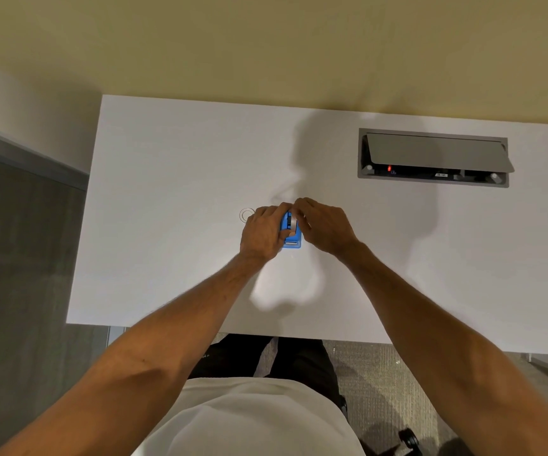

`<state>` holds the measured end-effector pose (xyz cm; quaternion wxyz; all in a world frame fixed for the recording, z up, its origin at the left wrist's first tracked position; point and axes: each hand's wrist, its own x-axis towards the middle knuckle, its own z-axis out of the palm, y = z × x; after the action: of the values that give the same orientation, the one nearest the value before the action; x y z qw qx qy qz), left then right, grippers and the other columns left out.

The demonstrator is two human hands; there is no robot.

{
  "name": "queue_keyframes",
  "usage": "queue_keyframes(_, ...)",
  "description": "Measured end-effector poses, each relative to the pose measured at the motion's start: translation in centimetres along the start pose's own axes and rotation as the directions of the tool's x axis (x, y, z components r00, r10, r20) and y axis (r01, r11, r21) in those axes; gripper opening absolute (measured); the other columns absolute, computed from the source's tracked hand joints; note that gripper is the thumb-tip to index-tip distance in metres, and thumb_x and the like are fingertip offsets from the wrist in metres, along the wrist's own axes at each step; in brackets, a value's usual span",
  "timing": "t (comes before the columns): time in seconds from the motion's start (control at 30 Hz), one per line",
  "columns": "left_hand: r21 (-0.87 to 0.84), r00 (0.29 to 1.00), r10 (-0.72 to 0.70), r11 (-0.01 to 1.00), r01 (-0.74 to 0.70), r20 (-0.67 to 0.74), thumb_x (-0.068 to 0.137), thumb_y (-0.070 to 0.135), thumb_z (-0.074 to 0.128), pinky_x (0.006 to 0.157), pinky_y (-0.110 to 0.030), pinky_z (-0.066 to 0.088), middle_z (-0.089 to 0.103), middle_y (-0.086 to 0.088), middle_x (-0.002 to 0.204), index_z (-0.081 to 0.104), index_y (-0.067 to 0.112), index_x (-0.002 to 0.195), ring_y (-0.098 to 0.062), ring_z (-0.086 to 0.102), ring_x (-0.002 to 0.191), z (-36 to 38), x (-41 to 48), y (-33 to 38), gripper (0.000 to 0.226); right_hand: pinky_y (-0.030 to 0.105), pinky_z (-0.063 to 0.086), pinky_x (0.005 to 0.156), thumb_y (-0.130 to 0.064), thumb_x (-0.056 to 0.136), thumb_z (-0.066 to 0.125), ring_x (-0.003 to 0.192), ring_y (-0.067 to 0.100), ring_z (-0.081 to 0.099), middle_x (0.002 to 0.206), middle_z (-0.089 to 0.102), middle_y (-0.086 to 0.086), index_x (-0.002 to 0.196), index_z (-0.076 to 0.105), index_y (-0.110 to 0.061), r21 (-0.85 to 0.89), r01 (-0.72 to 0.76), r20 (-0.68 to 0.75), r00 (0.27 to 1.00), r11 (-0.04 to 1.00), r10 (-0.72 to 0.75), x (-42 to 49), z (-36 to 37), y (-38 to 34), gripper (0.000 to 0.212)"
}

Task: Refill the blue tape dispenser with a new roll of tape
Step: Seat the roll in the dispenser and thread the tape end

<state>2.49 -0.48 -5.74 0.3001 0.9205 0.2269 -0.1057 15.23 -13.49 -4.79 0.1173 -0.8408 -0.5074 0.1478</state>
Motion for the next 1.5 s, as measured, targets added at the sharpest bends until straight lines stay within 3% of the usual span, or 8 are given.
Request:
queue_keyframes(0.13, 0.014, 1.0, -0.008, 1.0, 0.008, 0.008, 0.1, 0.044, 0.065, 0.116, -0.04, 0.049, 0.065, -0.006, 0.14, 0.047, 0.018, 0.152, -0.027, 0.061, 0.131, -0.1, 0.0, 0.0, 0.061, 0.028, 0.059, 0.069, -0.037, 0.103, 0.044, 0.075, 0.018, 0.068, 0.098, 0.072, -0.002, 0.111, 0.062, -0.017, 0.12, -0.112, -0.054, 0.991, 0.986, 0.119, -0.4, 0.1, 0.0, 0.028)
queue_keyframes(0.5, 0.028, 1.0, -0.009, 1.0, 0.009, -0.003, 0.099, 0.046, 0.065, 0.112, -0.04, 0.053, 0.069, -0.004, 0.132, 0.05, 0.02, 0.148, -0.028, 0.063, 0.126, -0.2, 0.0, 0.3, 0.057, 0.031, 0.058, 0.065, -0.039, 0.102, 0.053, 0.069, 0.019, 0.065, 0.086, 0.071, -0.001, 0.095, 0.069, -0.018, 0.096, -0.106, -0.052, 0.992, 0.99, 0.111, -0.1, 0.7, 0.3, 0.027)
queue_keyframes(0.73, 0.02, 1.0, -0.021, 1.0, 0.021, -0.01, 0.099, 0.042, 0.065, 0.113, -0.041, 0.051, 0.069, -0.007, 0.134, 0.052, 0.015, 0.147, -0.03, 0.063, 0.126, -0.2, -0.1, 0.5, 0.056, 0.029, 0.052, 0.06, -0.039, 0.1, 0.057, 0.061, 0.017, 0.058, 0.08, 0.069, 0.004, 0.094, 0.065, -0.012, 0.025, -0.002, -0.052, 0.999, 1.0, 0.003, 0.6, 0.4, 0.1, 0.028)
queue_keyframes(0.87, 0.002, 1.0, -0.024, 1.0, 0.024, -0.017, 0.1, 0.046, 0.063, 0.11, -0.041, 0.052, 0.071, -0.009, 0.129, 0.056, 0.013, 0.142, -0.03, 0.065, 0.121, -0.1, -0.2, 0.7, 0.054, 0.025, 0.037, 0.058, -0.04, 0.097, 0.06, 0.058, 0.013, 0.048, 0.081, 0.069, 0.005, 0.096, 0.063, -0.01, -0.032, 0.067, -0.017, 0.998, 0.997, -0.068, 1.0, 0.2, 0.3, 0.03)
queue_keyframes(1.0, 0.01, 1.0, -0.025, 1.0, 0.025, -0.012, 0.099, 0.044, 0.065, 0.11, -0.041, 0.052, 0.071, -0.008, 0.129, 0.056, 0.013, 0.143, -0.03, 0.064, 0.123, -0.3, -0.2, 0.7, 0.054, 0.024, 0.034, 0.058, -0.037, 0.097, 0.06, 0.057, 0.013, 0.045, 0.085, 0.07, 0.006, 0.098, 0.063, -0.008, -0.065, 0.118, -0.003, 0.993, 0.991, -0.119, 1.2, 0.0, 0.5, 0.029)
queue_keyframes(1.2, 0.03, 1.0, -0.019, 0.999, 0.02, -0.017, 0.097, 0.039, 0.068, 0.109, -0.039, 0.051, 0.071, -0.006, 0.128, 0.055, 0.016, 0.143, -0.029, 0.063, 0.123, -0.3, -0.3, 0.7, 0.053, 0.027, 0.041, 0.056, -0.036, 0.099, 0.058, 0.057, 0.015, 0.048, 0.085, 0.066, 0.008, 0.101, 0.06, -0.007, -0.059, 0.119, 0.044, 0.992, 0.991, -0.117, 1.2, 0.1, 0.6, 0.029)
queue_keyframes(1.33, 0.023, 0.999, -0.018, 1.0, 0.018, -0.026, 0.096, 0.038, 0.07, 0.109, -0.039, 0.052, 0.072, -0.006, 0.126, 0.055, 0.017, 0.143, -0.029, 0.064, 0.121, -0.2, -0.2, 0.7, 0.053, 0.033, 0.055, 0.06, -0.036, 0.102, 0.052, 0.06, 0.02, 0.058, 0.085, 0.064, 0.006, 0.103, 0.057, -0.009, -0.041, 0.057, 0.058, 0.997, 0.997, -0.055, 1.2, 0.2, 0.6, 0.027)
queue_keyframes(1.5, -0.009, 0.999, -0.02, 1.0, 0.02, -0.027, 0.095, 0.035, 0.07, 0.107, -0.042, 0.053, 0.072, -0.005, 0.126, 0.055, 0.019, 0.143, -0.031, 0.064, 0.121, -0.3, -0.4, 0.8, 0.053, 0.027, 0.051, 0.059, -0.034, 0.104, 0.047, 0.061, 0.016, 0.055, 0.082, 0.065, 0.002, 0.103, 0.056, -0.014, 0.04, -0.019, -0.001, 1.0, 0.999, 0.019, 0.4, 0.4, 0.9, 0.022)
